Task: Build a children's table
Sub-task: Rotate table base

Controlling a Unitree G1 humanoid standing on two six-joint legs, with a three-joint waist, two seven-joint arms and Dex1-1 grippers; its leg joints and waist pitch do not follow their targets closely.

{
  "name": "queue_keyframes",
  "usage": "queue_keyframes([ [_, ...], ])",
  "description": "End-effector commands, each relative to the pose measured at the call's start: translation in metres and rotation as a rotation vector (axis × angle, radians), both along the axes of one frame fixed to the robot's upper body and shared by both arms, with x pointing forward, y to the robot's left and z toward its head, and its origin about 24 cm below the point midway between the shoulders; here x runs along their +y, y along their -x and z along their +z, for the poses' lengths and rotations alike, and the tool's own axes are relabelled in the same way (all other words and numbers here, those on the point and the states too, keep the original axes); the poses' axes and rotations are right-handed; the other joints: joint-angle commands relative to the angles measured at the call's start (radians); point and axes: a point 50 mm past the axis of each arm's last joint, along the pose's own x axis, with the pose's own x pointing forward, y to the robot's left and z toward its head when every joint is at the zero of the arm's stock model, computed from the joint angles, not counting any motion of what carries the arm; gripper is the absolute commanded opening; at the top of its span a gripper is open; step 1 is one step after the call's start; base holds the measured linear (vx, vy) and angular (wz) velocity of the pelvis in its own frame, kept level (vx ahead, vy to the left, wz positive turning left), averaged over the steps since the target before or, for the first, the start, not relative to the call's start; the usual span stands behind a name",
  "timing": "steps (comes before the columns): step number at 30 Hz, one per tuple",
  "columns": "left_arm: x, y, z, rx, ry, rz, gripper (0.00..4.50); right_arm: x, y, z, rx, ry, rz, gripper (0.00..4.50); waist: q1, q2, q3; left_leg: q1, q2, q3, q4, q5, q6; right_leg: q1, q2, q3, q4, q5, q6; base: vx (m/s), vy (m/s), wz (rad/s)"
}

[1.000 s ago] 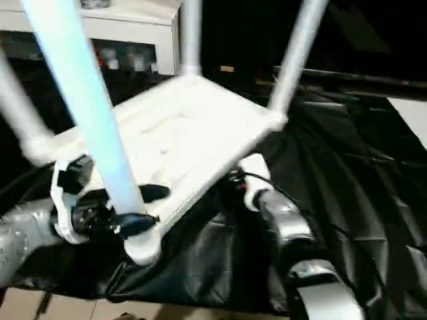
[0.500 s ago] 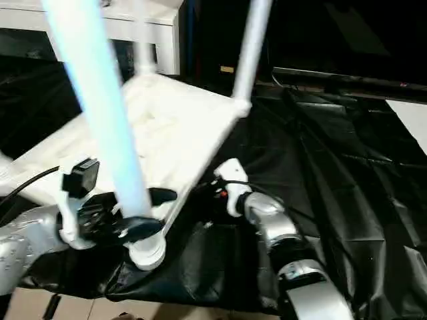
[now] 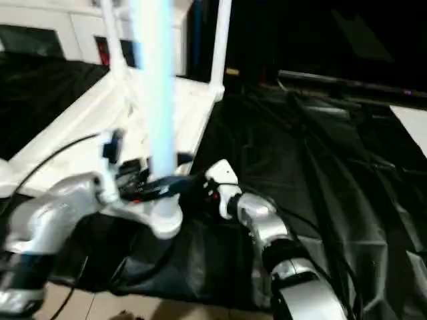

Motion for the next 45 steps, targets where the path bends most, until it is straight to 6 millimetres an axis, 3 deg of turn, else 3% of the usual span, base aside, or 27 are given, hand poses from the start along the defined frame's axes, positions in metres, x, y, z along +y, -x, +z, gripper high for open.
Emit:
queue_keyframes([
  [1,-0.043,0.005,0.003,-0.039,-0.005,-0.112,4.48,0.020,0.000,0.008,-0.044,-0.040,0.058,3.10,0.008,0.033,-0.064,0.013,0.031,-0.019,-0.074,-0.262,-0.022,0.049,-0.069,0.053,-0.085,-0.208,-0.196,0.000,0.000,0.00],
  [2,-0.046,0.005,0.002,-0.041,-0.007,-0.114,4.48,0.018,0.000,0.008,-0.045,-0.040,0.048,3.10,0.009,0.026,-0.067,0.016,0.031,-0.017,-0.071,-0.265,-0.020,0.049,-0.069,0.053,-0.084,-0.192,-0.202,0.000,0.000,0.00],
  [3,-0.053,0.003,-0.001,-0.061,-0.032,-0.094,4.48,0.007,-0.002,0.009,-0.054,-0.034,0.004,3.10,0.009,0.025,-0.067,0.008,0.031,-0.020,-0.073,-0.253,-0.016,0.056,-0.069,0.052,-0.082,-0.179,-0.204,0.000,0.000,0.00],
  [4,-0.055,0.002,-0.002,-0.069,-0.041,-0.085,4.48,0.003,-0.003,0.009,-0.056,-0.034,-0.012,3.10,0.011,0.028,-0.068,0.014,0.030,-0.018,-0.070,-0.255,-0.013,0.052,-0.069,0.052,-0.083,-0.174,-0.205,0.000,0.000,0.00],
  [5,-0.056,-0.001,-0.004,-0.084,-0.062,-0.056,4.48,-0.004,-0.004,0.010,-0.062,-0.032,-0.034,3.10,0.010,0.024,-0.069,0.012,0.030,-0.018,-0.070,-0.249,-0.009,0.055,-0.069,0.052,-0.082,-0.166,-0.207,0.000,0.000,0.00],
  [6,-0.056,-0.005,-0.006,-0.100,-0.085,-0.024,4.48,-0.011,-0.004,0.011,-0.069,-0.031,-0.057,3.10,0.012,0.026,-0.069,0.010,0.029,-0.018,-0.069,-0.240,0.000,0.056,-0.066,0.052,-0.085,-0.150,-0.205,0.000,0.000,0.00],
  [7,-0.056,-0.005,-0.006,-0.101,-0.086,-0.022,4.48,-0.012,-0.004,0.011,-0.069,-0.030,-0.058,3.10,0.013,0.023,-0.070,0.013,0.029,-0.016,-0.066,-0.239,0.004,0.055,-0.067,0.052,-0.083,-0.145,-0.205,0.000,0.000,0.00],
  [8,-0.053,-0.010,-0.009,-0.123,-0.132,0.022,4.48,-0.024,-0.004,0.012,-0.081,-0.022,-0.079,3.10,0.014,0.030,-0.070,0.007,0.028,-0.019,-0.067,-0.227,0.011,0.060,-0.067,0.051,-0.081,-0.138,-0.207,0.000,0.000,0.00],
  [9,-0.048,-0.015,-0.011,-0.160,-0.167,0.055,4.48,-0.035,-0.004,0.013,-0.092,-0.006,-0.095,3.10,0.016,0.026,-0.071,0.010,0.027,-0.018,-0.065,-0.225,0.017,0.059,-0.065,0.050,-0.083,-0.134,-0.198,0.000,0.000,0.00],
  [11,-0.046,-0.016,-0.011,-0.173,-0.175,0.064,4.48,-0.038,-0.003,0.013,-0.095,-0.001,-0.101,3.10,0.014,0.025,-0.069,0.004,0.026,-0.019,-0.065,-0.225,0.025,0.062,-0.069,0.049,-0.085,-0.167,-0.193,0.000,0.000,0.00],
  [12,-0.033,-0.017,-0.016,-0.222,-0.252,0.063,4.48,-0.051,-0.003,0.016,-0.112,0.019,-0.118,3.10,0.018,0.037,-0.070,0.007,0.027,-0.021,-0.064,-0.226,0.024,0.058,-0.071,0.049,-0.086,-0.189,-0.190,0.000,0.000,0.00],
  [16,-0.010,-0.011,-0.027,-0.217,-0.357,-0.009,4.48,-0.071,0.000,0.021,-0.125,0.036,-0.153,3.10,0.023,0.037,-0.068,0.012,0.029,-0.018,-0.066,-0.233,0.024,0.053,-0.066,0.049,-0.086,-0.209,-0.185,0.000,0.000,0.00],
  [19,0.005,-0.009,-0.031,-0.203,-0.408,-0.047,4.48,-0.083,0.003,0.024,-0.133,0.075,-0.151,3.10,0.026,0.045,-0.067,0.012,0.028,-0.017,-0.066,-0.228,0.015,0.052,-0.064,0.049,-0.086,-0.213,-0.186,0.000,0.000,0.00],
  [20,0.016,-0.010,-0.033,-0.183,-0.437,-0.072,4.48,-0.091,0.008,0.025,-0.133,0.105,-0.135,3.10,0.029,0.053,-0.066,0.015,0.027,-0.017,-0.066,-0.239,0.011,0.050,-0.060,0.048,-0.087,-0.211,-0.187,0.000,0.000,0.00],
  [21,0.017,-0.010,-0.033,-0.180,-0.441,-0.075,4.48,-0.092,0.008,0.026,-0.132,0.110,-0.132,3.10,0.029,0.049,-0.065,0.015,0.029,-0.015,-0.067,-0.251,0.011,0.049,-0.062,0.049,-0.087,-0.214,-0.190,0.000,0.000,0.00],
  [22,0.021,-0.012,-0.033,-0.178,-0.458,-0.078,4.19,-0.096,0.011,0.026,-0.130,0.124,-0.120,3.10,0.031,0.050,-0.066,0.014,0.029,-0.016,-0.068,-0.255,0.009,0.050,-0.063,0.048,-0.087,-0.220,-0.192,0.000,0.000,0.00],
  [24,0.025,-0.014,-0.033,-0.188,-0.486,-0.076,4.11,-0.100,0.015,0.027,-0.123,0.141,-0.098,3.10,0.034,0.052,-0.066,0.015,0.030,-0.016,-0.067,-0.260,0.007,0.050,-0.064,0.048,-0.088,-0.225,-0.194,0.000,0.000,0.00],
  [26,0.030,-0.018,-0.037,-0.210,-0.565,-0.081,3.91,-0.104,0.023,0.030,-0.111,0.171,-0.045,3.10,0.041,0.051,-0.064,0.017,0.027,-0.015,-0.067,-0.264,0.018,0.049,-0.058,0.048,-0.096,-0.239,-0.175,0.000,0.000,0.00],
  [29,0.033,-0.020,-0.041,-0.206,-0.632,-0.097,3.63,-0.107,0.031,0.031,-0.096,0.192,0.008,3.10,0.046,0.049,-0.066,0.012,0.028,-0.017,-0.066,-0.244,0.021,0.053,-0.065,0.049,-0.092,-0.244,-0.158,0.000,0.000,0.00],
  [34,0.035,-0.017,-0.048,-0.151,-0.676,-0.164,3.20,-0.112,0.042,0.045,-0.068,0.146,0.073,3.57,0.046,0.049,-0.065,0.008,0.030,-0.019,-0.066,-0.246,0.026,0.052,-0.069,0.047,-0.095,-0.274,-0.167,0.000,0.000,0.00],
  [36,0.036,-0.018,-0.049,-0.174,-0.687,-0.155,3.06,-0.114,0.044,0.047,-0.065,0.156,0.089,3.84,0.045,0.048,-0.064,0.011,0.030,-0.019,-0.066,-0.257,0.023,0.048,-0.069,0.047,-0.099,-0.296,-0.165,0.000,0.000,0.00],
  [40,0.040,-0.023,-0.053,-0.219,-0.735,-0.144,2.83,-0.115,0.053,0.055,-0.032,0.157,0.157,4.03,0.052,0.048,-0.064,0.012,0.029,-0.018,-0.065,-0.248,0.032,0.050,-0.065,0.048,-0.102,-0.294,-0.141,0.000,0.000,0.00],
  [41,0.042,-0.024,-0.055,-0.224,-0.754,-0.141,2.63,-0.114,0.057,0.058,-0.014,0.145,0.185,4.27,0.051,0.046,-0.064,0.011,0.028,-0.019,-0.065,-0.247,0.033,0.051,-0.065,0.047,-0.101,-0.293,-0.141,0.000,0.000,0.00],
  [45,0.045,-0.028,-0.056,-0.219,-0.768,-0.105,2.35,-0.113,0.059,0.060,0.000,0.143,0.203,4.46,0.054,0.047,-0.067,0.011,0.031,-0.020,-0.064,-0.241,0.030,0.049,-0.071,0.046,-0.098,-0.282,-0.151,0.000,0.000,0.00],
])
